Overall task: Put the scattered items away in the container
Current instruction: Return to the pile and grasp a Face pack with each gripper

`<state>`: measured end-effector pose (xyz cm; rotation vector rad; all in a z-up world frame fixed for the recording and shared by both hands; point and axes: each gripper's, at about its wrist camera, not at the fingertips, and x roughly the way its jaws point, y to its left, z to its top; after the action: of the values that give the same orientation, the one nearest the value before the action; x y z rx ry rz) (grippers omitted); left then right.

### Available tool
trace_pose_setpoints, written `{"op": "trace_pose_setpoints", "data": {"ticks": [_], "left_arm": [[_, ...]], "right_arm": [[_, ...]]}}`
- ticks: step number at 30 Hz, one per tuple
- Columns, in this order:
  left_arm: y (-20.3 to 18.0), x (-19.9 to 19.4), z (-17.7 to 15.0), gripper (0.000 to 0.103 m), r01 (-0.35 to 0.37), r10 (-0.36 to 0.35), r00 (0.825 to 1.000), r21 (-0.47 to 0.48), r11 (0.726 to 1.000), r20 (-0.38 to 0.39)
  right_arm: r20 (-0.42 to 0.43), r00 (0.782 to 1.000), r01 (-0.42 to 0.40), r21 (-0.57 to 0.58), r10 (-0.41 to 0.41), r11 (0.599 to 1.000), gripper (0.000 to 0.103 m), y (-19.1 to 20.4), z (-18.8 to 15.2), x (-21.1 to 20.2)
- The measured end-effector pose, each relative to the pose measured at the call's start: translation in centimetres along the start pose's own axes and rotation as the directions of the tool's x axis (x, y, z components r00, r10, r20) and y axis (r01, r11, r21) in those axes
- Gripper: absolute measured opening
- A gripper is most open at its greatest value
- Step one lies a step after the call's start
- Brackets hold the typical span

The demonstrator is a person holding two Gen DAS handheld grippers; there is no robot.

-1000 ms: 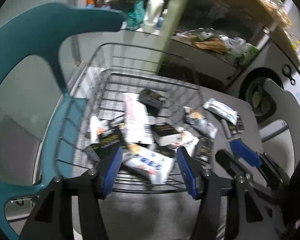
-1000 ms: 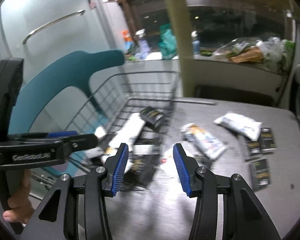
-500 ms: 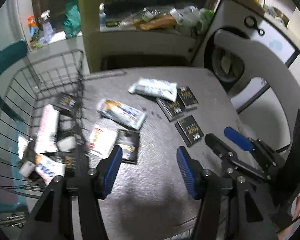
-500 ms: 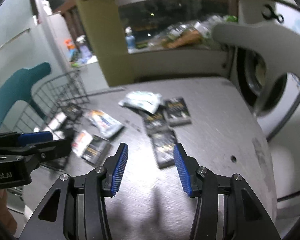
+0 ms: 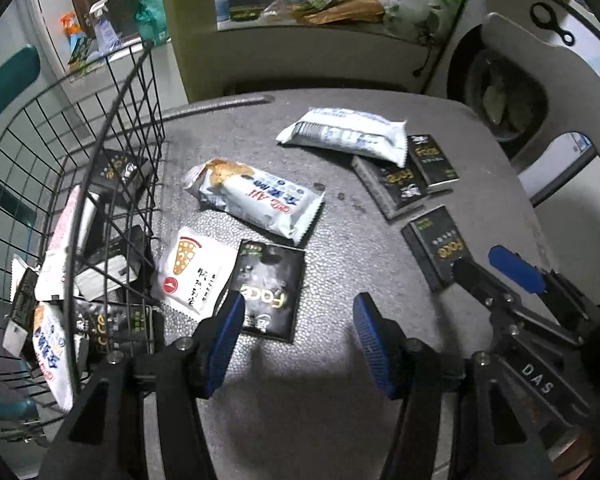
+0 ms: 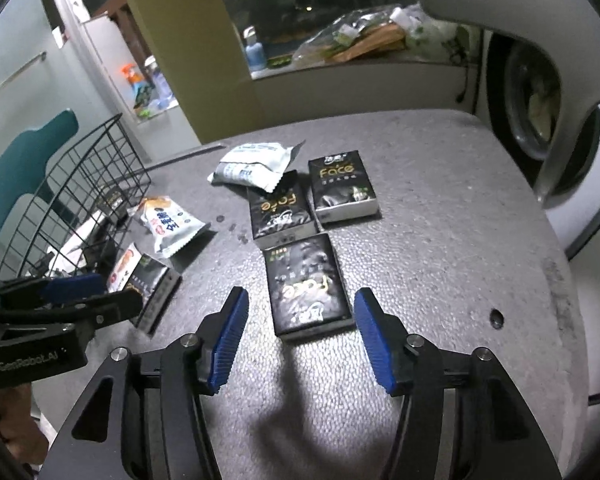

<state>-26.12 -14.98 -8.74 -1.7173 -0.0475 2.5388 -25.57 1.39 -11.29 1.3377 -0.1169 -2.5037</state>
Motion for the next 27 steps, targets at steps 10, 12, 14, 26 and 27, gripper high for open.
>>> {"op": "trace_pose_setpoints", "data": {"ticks": [10,12,14,26,27], "left_arm": [[0.1,2.7,0.2,0.063,-0.013,0.013,0.999,-0.001,1.0,-0.03],[0.0,3.0,0.2,0.067,-0.023,0.023,1.0,0.001,1.0,-0.017],[-0.1,3.2,0.2,0.071,-0.023,0.023,1.0,0.003,1.0,-0.007],[0.4,5.8,0.5,0.079,-0.015,0.015,1.0,-0.015,1.0,-0.025],[0.2,5.8,0.4,0.079,-0.021,0.021,0.999,-0.008,1.0,-0.026]], "right_arm": [[-0.012,0.999,0.03,-0.01,-0.03,0.999,0.057,-0.1,1.0,2.9],[-0.018,1.0,0.023,-0.009,-0.023,1.0,0.057,-0.1,1.1,3.4],[-0.024,1.0,0.02,-0.011,-0.02,1.0,0.057,0.0,1.1,3.9],[-0.025,0.998,0.063,-0.069,-0.064,0.996,0.058,1.3,1.4,4.9],[-0.024,0.998,0.06,-0.073,-0.062,0.996,0.058,1.3,1.4,4.8]]}}
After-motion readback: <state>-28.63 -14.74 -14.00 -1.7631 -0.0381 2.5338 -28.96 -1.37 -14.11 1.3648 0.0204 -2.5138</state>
